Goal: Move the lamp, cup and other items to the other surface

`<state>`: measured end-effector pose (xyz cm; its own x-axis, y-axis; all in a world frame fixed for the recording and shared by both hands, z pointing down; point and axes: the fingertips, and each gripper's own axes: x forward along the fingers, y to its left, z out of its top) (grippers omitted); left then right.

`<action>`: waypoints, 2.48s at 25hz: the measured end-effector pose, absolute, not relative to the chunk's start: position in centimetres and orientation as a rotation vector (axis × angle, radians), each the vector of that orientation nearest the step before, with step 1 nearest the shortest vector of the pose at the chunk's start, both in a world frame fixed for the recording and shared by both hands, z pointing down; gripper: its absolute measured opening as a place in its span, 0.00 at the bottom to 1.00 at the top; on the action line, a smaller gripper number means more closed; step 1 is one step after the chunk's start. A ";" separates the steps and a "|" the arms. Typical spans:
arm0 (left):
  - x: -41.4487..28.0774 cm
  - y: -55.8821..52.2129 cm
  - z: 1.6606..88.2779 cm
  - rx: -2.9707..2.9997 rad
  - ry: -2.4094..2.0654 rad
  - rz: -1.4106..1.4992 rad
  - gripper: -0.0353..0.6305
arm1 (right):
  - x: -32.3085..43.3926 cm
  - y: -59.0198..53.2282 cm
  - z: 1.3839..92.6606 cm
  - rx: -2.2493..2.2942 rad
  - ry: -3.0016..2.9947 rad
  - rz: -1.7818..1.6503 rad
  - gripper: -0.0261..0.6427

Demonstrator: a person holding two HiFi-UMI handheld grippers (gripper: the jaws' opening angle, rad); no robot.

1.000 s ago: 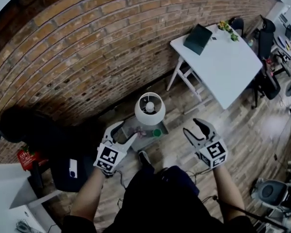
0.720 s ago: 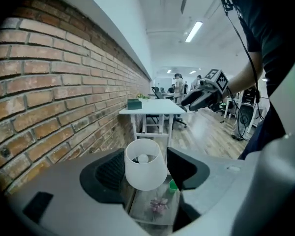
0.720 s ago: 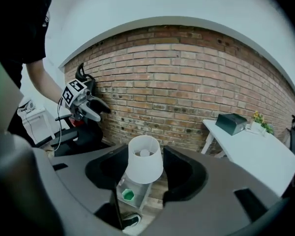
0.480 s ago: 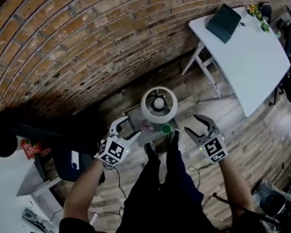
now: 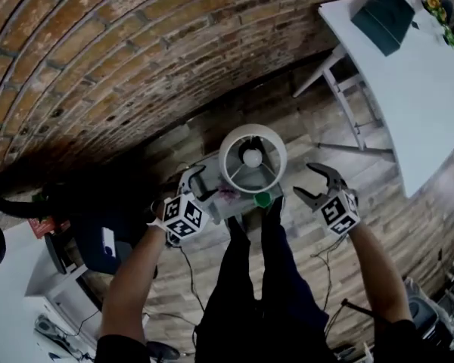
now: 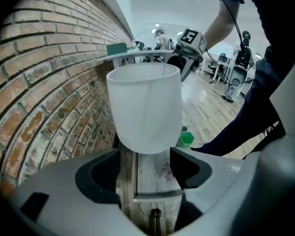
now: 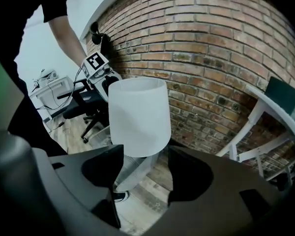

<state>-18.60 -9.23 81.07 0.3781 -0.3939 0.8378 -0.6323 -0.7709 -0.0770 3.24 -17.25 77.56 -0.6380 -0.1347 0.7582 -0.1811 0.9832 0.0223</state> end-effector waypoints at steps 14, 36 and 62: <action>-19.0 -11.8 90.6 2.340 -0.670 1.401 0.56 | 2.5 -18.0 88.5 -0.086 -2.165 0.012 0.55; -17.4 -12.5 93.0 2.434 -0.571 1.486 0.58 | -0.3 -17.8 90.2 -0.168 -2.166 -0.066 0.64; -16.0 -6.0 62.0 2.611 -0.493 1.350 0.58 | 1.3 -9.8 60.5 -0.079 -2.239 -0.028 0.63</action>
<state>-15.96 -6.00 62.01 0.5379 -0.2154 0.8150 -0.3604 -0.9328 -0.0087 1.32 -9.81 60.46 -0.6186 0.0470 0.7843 0.0665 0.9978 -0.0073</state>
